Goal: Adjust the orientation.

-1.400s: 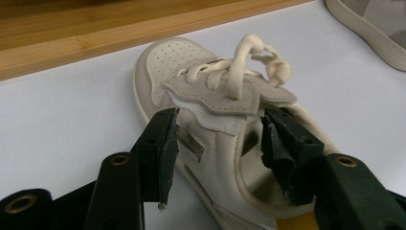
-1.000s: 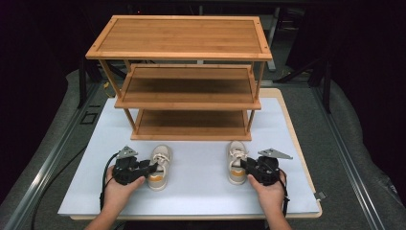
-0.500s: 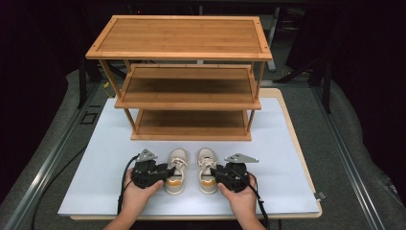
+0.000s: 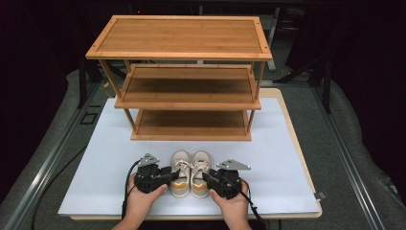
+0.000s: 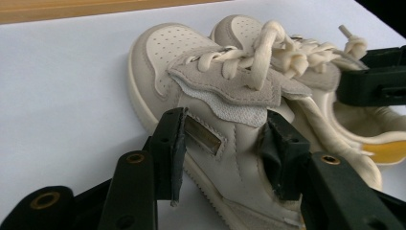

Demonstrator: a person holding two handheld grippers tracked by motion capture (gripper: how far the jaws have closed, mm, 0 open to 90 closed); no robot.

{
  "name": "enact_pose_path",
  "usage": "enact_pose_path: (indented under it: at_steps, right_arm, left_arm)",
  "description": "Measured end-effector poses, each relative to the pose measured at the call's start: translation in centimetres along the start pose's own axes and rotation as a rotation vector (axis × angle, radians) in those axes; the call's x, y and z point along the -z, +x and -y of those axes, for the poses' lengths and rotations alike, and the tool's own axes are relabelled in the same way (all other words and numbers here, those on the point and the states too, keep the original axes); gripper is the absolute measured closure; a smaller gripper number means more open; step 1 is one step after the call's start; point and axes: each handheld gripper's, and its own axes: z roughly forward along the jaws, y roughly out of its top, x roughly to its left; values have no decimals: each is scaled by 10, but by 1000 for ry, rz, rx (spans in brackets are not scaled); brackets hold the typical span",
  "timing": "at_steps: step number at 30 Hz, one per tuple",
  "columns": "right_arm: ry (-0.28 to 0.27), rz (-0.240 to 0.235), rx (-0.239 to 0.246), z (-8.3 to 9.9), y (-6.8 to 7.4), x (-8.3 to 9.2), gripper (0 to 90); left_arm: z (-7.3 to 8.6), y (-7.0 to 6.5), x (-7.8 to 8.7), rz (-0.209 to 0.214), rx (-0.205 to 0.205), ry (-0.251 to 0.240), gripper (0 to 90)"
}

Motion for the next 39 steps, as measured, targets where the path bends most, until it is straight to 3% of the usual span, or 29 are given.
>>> enact_pose_path:
  at_steps: [1,10,15,27,33,39]
  right_arm:
    - [-8,-10,-17,0,1,0,654]
    - [-17,11,-3,2,3,0,640]
    - [-25,30,6,3,4,1,630]
    - [-90,50,-63,13,6,-4,578]
    - [-97,44,-97,13,5,-9,590]
    - [-112,41,-131,4,-2,-17,591]
  left_arm:
    - [0,0,0,0,1,-1,546]
    - [3,1,0,1,7,-17,541]
    - [6,3,1,15,54,-40,535]
    - [15,-1,-1,-9,97,-110,513]
    - [14,-6,-5,-57,100,-121,544]
    - [8,1,-15,-54,128,-155,546]
